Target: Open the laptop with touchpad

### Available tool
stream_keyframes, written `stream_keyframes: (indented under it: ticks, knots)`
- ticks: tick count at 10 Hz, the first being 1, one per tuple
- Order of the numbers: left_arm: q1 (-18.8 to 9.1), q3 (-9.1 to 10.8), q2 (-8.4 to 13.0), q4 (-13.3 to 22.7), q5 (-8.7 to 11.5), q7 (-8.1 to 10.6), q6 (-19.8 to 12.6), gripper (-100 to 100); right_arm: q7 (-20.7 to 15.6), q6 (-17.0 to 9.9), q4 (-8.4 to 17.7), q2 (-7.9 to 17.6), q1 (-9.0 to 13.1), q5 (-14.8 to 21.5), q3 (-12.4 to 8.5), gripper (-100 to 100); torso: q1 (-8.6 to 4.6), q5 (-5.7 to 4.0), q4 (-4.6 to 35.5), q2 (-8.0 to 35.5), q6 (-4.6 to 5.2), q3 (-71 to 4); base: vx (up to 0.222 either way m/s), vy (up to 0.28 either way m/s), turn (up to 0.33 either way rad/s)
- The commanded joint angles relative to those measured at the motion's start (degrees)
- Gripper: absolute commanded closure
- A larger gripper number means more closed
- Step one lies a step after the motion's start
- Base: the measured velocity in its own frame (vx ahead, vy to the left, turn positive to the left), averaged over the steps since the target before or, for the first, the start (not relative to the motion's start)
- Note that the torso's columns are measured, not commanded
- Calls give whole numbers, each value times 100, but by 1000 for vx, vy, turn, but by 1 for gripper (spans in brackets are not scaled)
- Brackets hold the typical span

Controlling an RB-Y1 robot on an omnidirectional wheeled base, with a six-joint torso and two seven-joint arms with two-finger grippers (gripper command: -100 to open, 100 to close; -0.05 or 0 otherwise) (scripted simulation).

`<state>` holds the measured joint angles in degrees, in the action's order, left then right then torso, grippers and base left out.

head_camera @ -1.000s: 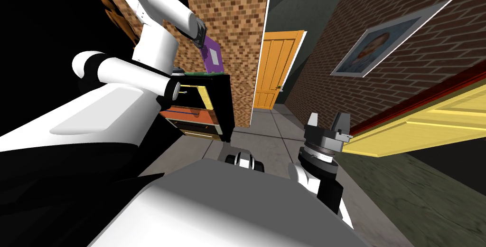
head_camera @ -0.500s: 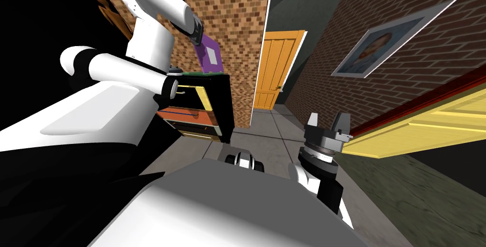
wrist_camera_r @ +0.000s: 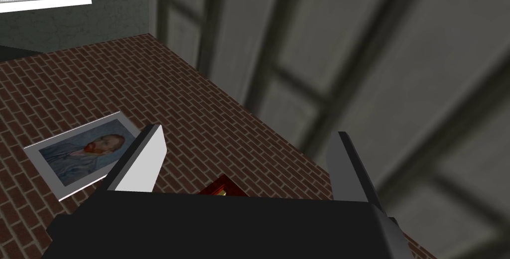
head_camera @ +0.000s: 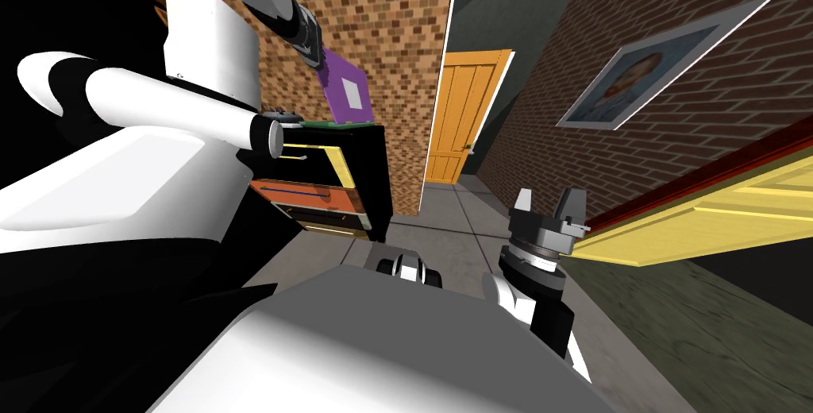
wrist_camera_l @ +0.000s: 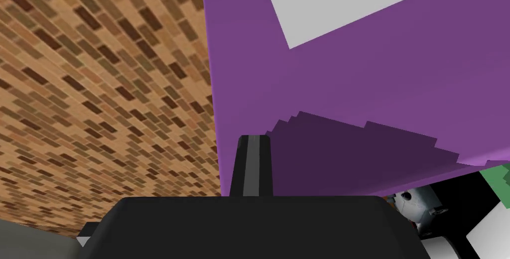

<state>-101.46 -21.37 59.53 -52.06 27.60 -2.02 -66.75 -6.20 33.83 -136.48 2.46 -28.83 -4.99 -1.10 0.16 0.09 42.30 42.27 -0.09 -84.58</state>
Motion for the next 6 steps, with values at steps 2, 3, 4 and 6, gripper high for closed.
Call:
stream_keyframes:
  ticks: [2,3,4,6]
  knots:
    - [-111,126,90,135,150,153,-184,100,0,0,0,0,0,0,0,0,2,3,-4,3,3,2,27,21,3]
    - [-146,85,13,33,203,6,-162,-100,0,0,0,0,1,0,0,0,-7,0,-7,2,8,0,-39,107,-35]
    - [-154,68,-15,-6,219,-51,-150,-100,0,0,0,1,2,0,0,0,13,0,-2,11,11,6,-86,168,-70]
    - [-174,20,-97,-115,264,-212,-116,-100,0,-1,1,1,2,0,-1,0,31,21,-5,9,-7,9,-62,145,-31]
